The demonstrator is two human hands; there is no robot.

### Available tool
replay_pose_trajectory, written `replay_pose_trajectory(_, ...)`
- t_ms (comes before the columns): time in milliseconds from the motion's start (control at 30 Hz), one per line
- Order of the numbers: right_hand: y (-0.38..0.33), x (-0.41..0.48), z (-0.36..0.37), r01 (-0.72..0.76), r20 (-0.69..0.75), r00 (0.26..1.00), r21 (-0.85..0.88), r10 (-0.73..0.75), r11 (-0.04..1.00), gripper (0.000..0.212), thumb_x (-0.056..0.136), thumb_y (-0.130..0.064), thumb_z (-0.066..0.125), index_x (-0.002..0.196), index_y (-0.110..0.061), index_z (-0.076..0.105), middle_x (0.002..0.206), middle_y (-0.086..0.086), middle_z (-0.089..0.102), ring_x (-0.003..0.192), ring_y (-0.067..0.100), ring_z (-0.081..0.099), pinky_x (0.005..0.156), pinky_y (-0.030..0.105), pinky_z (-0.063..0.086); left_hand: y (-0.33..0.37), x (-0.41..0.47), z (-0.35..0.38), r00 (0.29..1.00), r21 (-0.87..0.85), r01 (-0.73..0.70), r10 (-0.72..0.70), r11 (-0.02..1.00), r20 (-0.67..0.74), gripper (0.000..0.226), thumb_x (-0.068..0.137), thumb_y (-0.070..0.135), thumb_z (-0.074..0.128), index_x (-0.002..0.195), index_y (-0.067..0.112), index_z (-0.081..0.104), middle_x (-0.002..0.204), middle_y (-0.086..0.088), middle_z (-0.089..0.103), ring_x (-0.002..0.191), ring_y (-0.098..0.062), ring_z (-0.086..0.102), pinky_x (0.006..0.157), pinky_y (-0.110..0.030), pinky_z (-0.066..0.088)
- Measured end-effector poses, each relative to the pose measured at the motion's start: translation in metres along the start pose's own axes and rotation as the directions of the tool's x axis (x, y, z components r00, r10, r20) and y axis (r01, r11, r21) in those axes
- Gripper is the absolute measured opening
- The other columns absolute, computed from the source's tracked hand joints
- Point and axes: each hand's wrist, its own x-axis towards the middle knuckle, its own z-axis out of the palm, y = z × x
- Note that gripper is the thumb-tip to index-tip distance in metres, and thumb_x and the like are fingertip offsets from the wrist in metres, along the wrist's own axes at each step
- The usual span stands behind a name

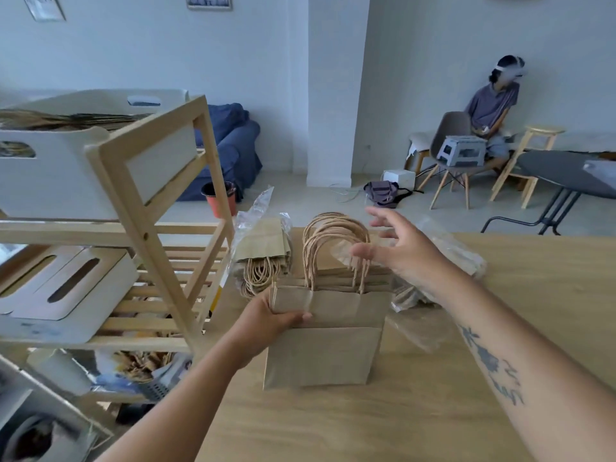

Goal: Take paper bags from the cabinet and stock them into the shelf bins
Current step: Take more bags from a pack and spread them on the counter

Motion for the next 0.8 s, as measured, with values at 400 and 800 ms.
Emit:
replay_pose_trajectory(400, 0.122, -0.09, 0.164, -0.404, 0.071, 0.834, 0.754, 0.547, 0.518, 0.045, 0.08, -0.023, 0.077, 0.119, -0.01, 0.058, 0.106, 0.008, 0.076, 0.096, 0.025, 0.073, 0.073, 0.036, 0.058, 0.002, -0.02, -0.043, 0.964, -0.17, 0.26, -0.244, 0.95, 0.109, 0.042, 0.088, 0.023, 0.072, 0.128, 0.018, 0.059, 0.114, -0.009, 0.074, 0.103, -0.028, 0.072, 0.088, -0.045, 0.059)
replay_pose_trajectory(800, 0.142, -0.116, 0.212, -0.12, -0.011, 0.991, -0.507, 0.133, 0.854, 0.064, 0.089, -0.069, -0.001, 0.151, -0.05, 0.004, 0.161, -0.01, -0.011, 0.151, 0.016, -0.011, 0.119, 0.029, -0.007, -0.033, -0.05, -0.025, 0.98, 0.395, 0.166, -0.109, 0.903, -0.164, 0.08, 0.095, 0.046, 0.057, 0.158, 0.027, 0.01, 0.154, 0.008, 0.031, 0.144, -0.014, 0.031, 0.113, -0.03, 0.028)
